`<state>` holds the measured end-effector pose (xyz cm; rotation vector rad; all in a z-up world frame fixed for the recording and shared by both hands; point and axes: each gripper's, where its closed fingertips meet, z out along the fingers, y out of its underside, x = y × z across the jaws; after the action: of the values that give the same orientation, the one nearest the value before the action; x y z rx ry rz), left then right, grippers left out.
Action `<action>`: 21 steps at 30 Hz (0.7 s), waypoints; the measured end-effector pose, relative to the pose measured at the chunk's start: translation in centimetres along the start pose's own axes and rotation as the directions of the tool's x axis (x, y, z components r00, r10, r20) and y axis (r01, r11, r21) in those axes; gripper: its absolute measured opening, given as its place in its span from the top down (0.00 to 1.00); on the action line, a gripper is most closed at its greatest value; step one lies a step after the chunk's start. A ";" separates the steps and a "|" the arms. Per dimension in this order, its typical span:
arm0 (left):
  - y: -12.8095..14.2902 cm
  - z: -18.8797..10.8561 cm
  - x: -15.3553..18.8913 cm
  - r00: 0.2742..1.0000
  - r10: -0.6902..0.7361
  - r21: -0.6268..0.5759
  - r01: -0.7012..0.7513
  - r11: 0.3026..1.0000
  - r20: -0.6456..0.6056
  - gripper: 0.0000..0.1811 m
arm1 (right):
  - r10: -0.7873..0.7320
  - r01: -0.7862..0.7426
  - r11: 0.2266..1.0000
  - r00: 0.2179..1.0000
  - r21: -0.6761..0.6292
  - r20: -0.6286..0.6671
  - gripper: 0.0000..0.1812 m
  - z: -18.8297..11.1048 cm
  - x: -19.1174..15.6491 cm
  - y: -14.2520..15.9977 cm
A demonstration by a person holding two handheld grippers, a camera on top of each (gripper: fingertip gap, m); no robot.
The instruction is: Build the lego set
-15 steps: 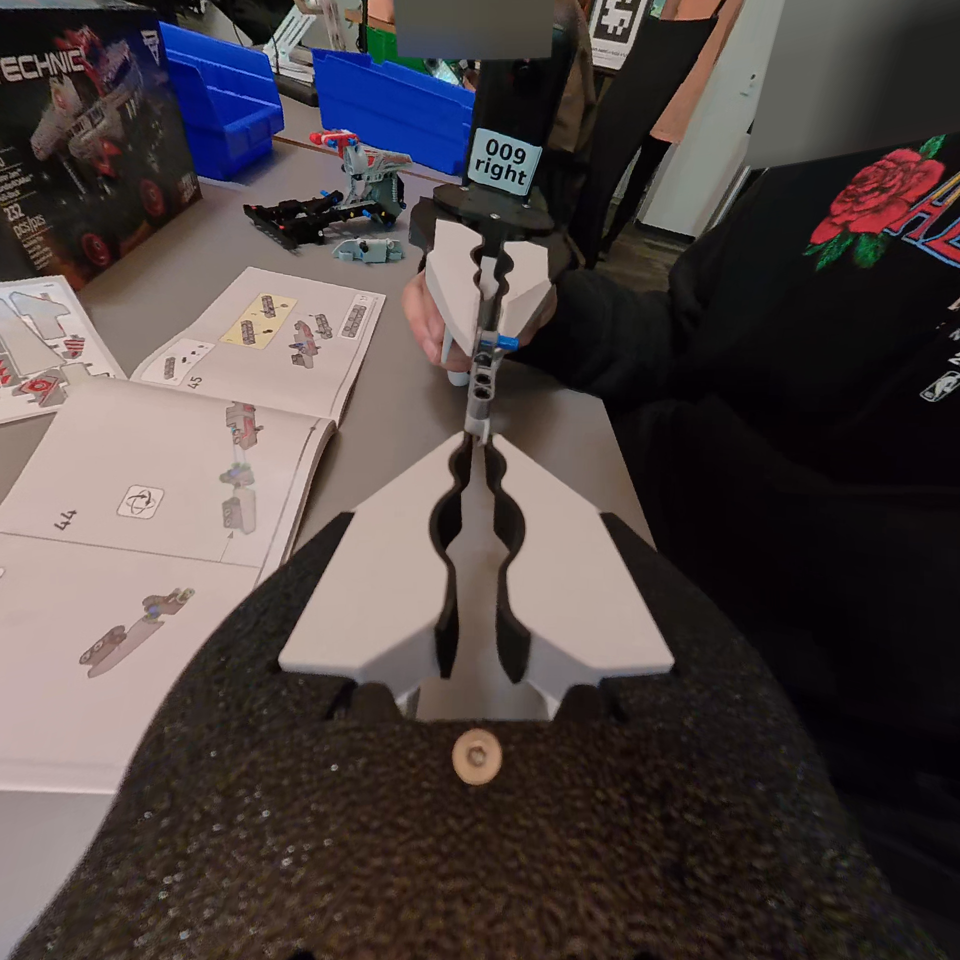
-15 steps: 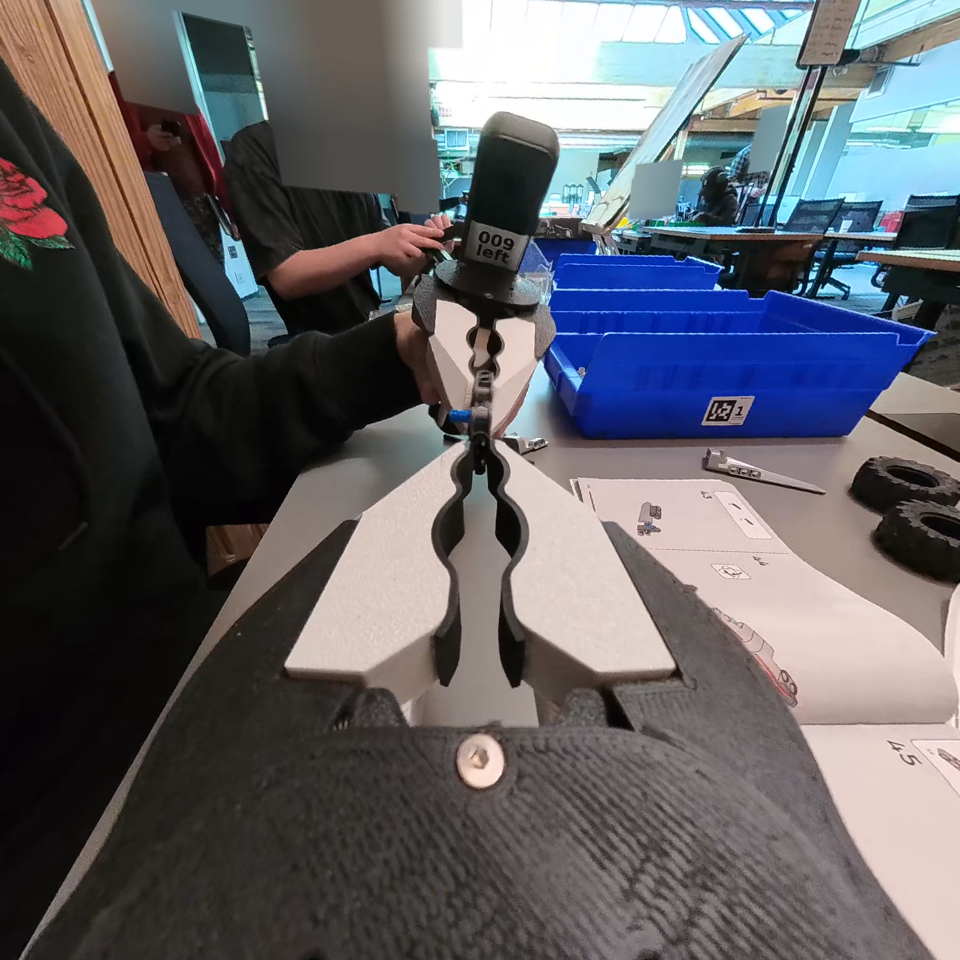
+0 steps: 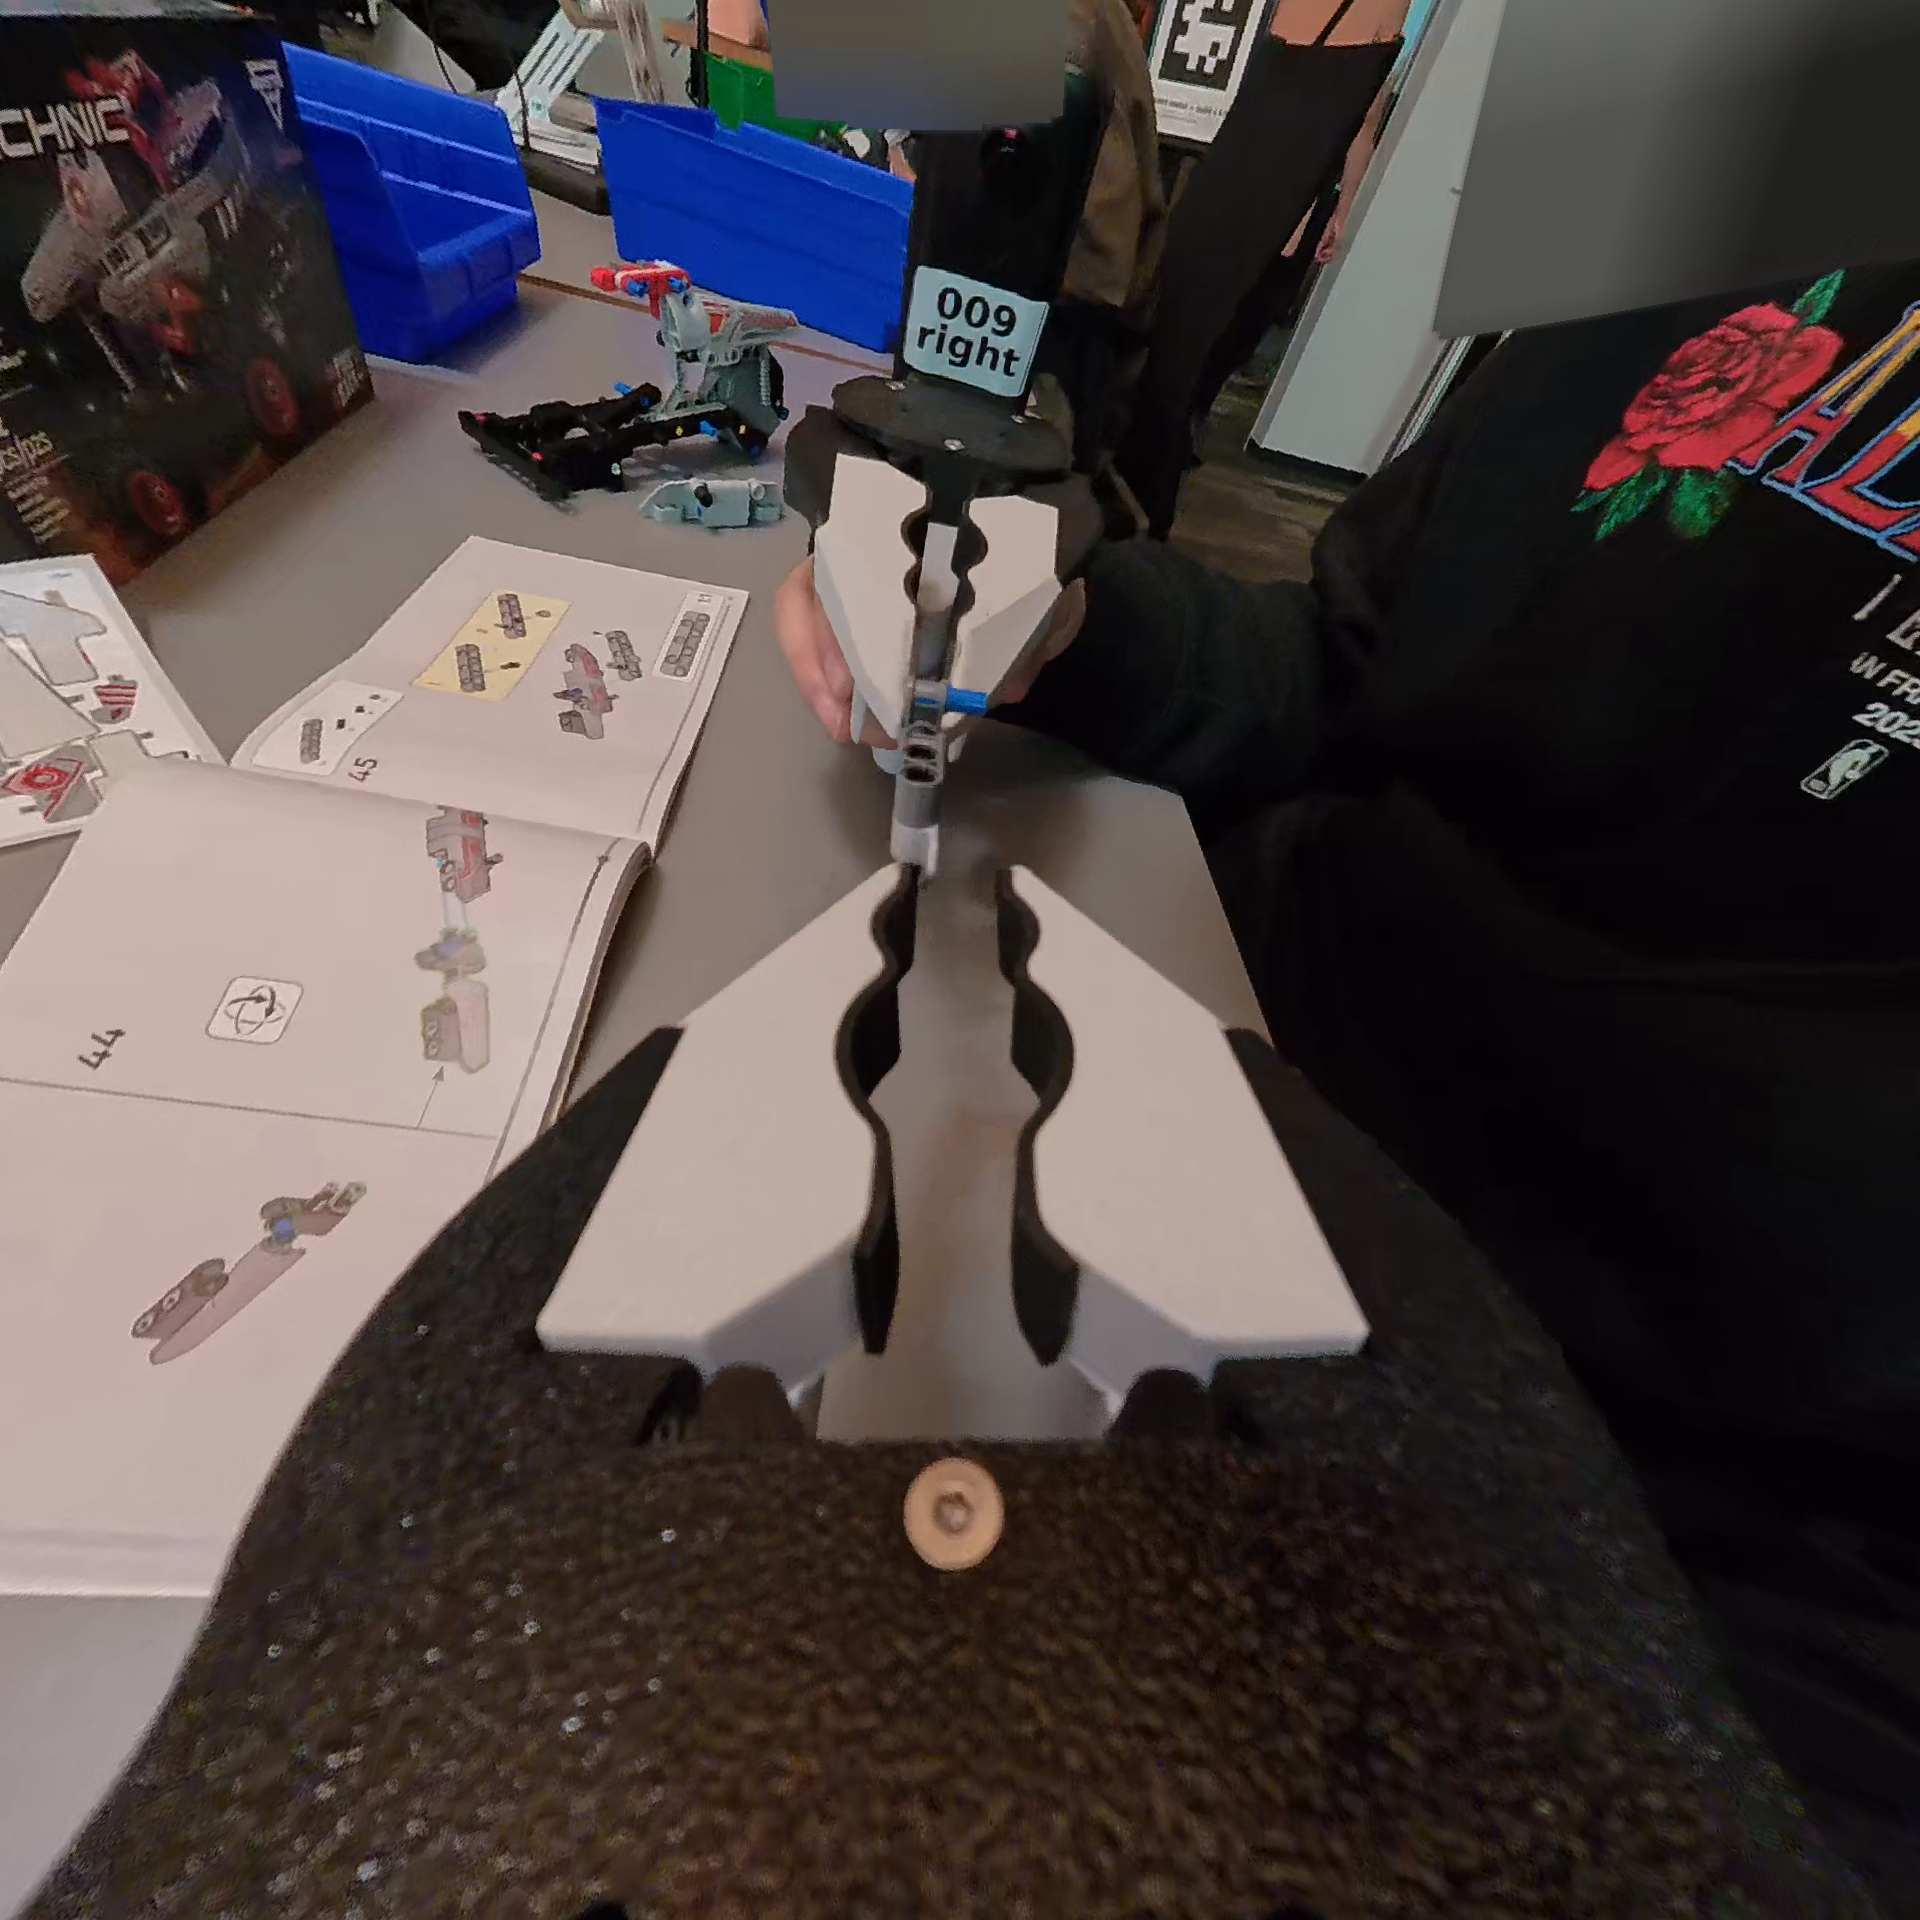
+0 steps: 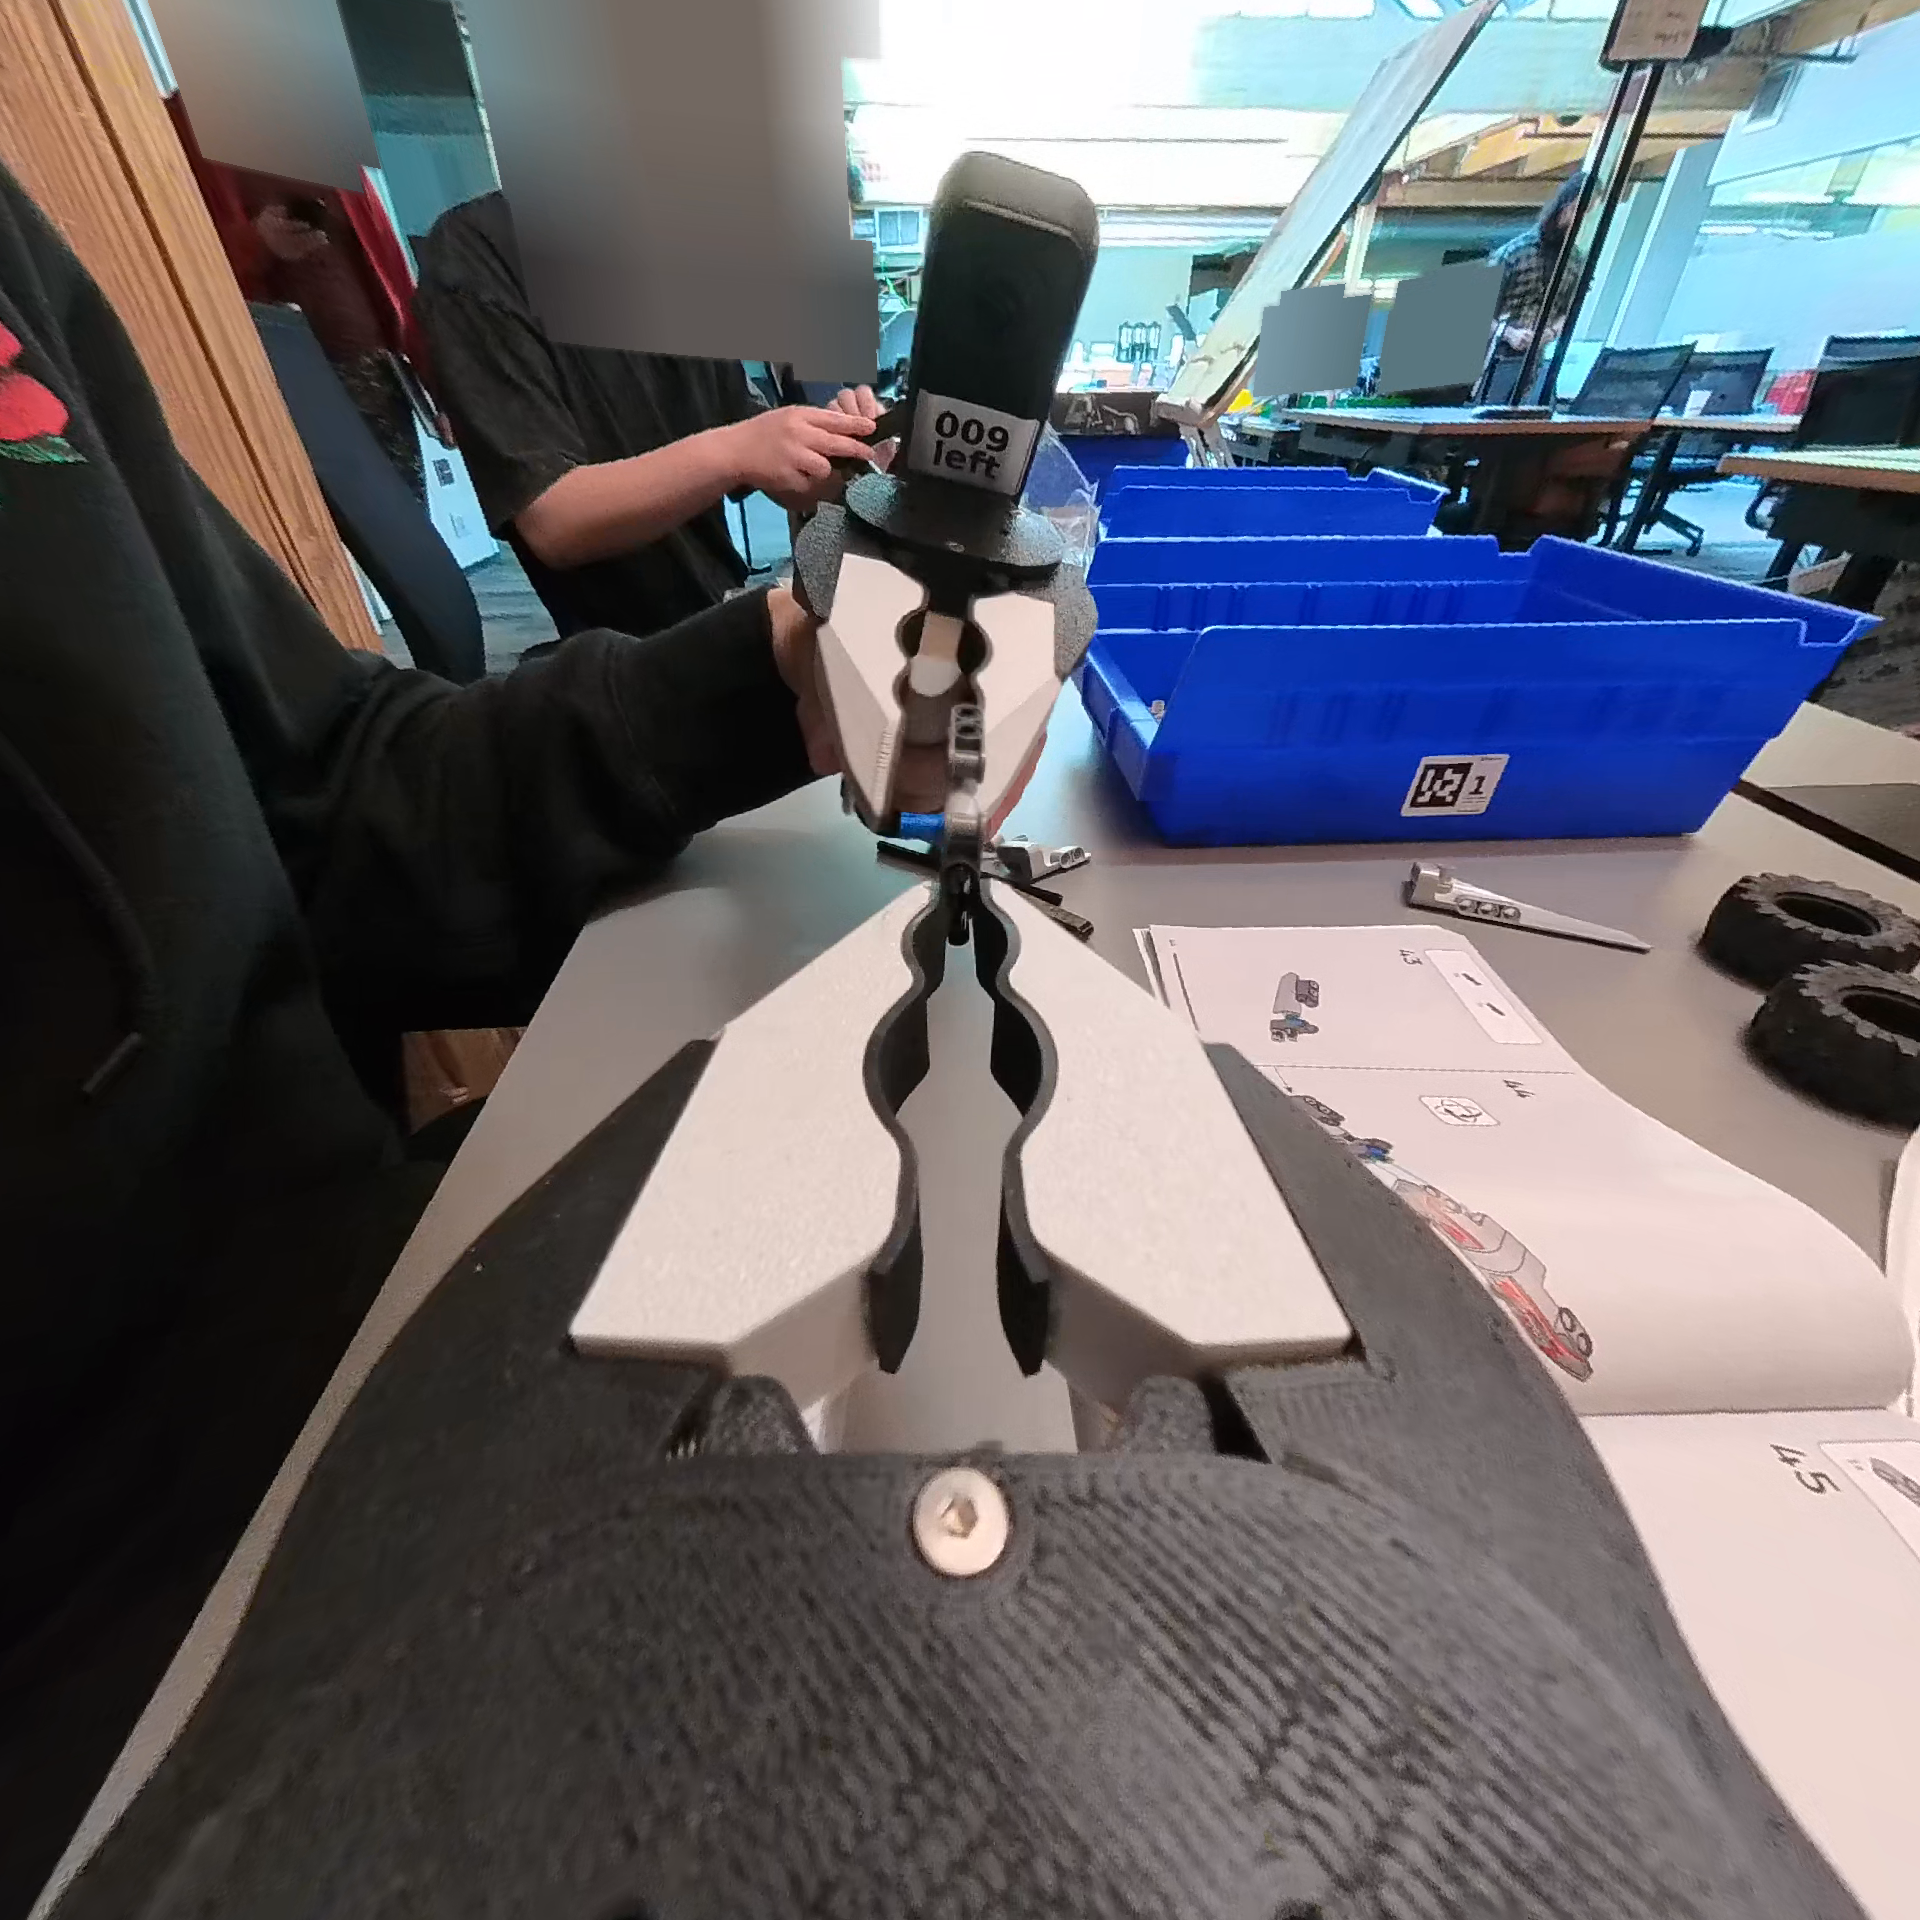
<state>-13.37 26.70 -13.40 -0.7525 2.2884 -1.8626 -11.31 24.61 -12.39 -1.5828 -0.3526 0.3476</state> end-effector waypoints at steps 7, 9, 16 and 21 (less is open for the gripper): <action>-0.1 0.0 -0.9 0.999 -0.010 0.004 0.010 1.000 0.053 0.91 | -0.001 0.001 1.000 1.000 -0.010 0.005 0.98 0.1 -0.1 0.1; -0.1 0.0 -0.9 0.999 -0.018 0.008 0.018 1.000 0.049 0.91 | -0.009 0.010 1.000 1.000 -0.018 0.011 0.98 0.2 -0.3 0.2; -0.5 0.0 -0.7 0.998 0.023 0.020 -0.024 1.000 0.053 0.97 | -0.030 0.030 0.998 1.000 -0.053 0.001 0.98 0.4 -0.2 0.8; -0.6 0.0 -0.7 0.998 0.035 0.018 -0.036 0.999 0.059 0.97 | -0.022 0.022 0.998 1.000 -0.053 0.000 0.98 0.5 -0.2 0.9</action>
<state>-12.56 26.97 -13.04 -0.7494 2.2305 -1.8196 -11.65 24.93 -13.26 -1.6291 -0.3818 0.3232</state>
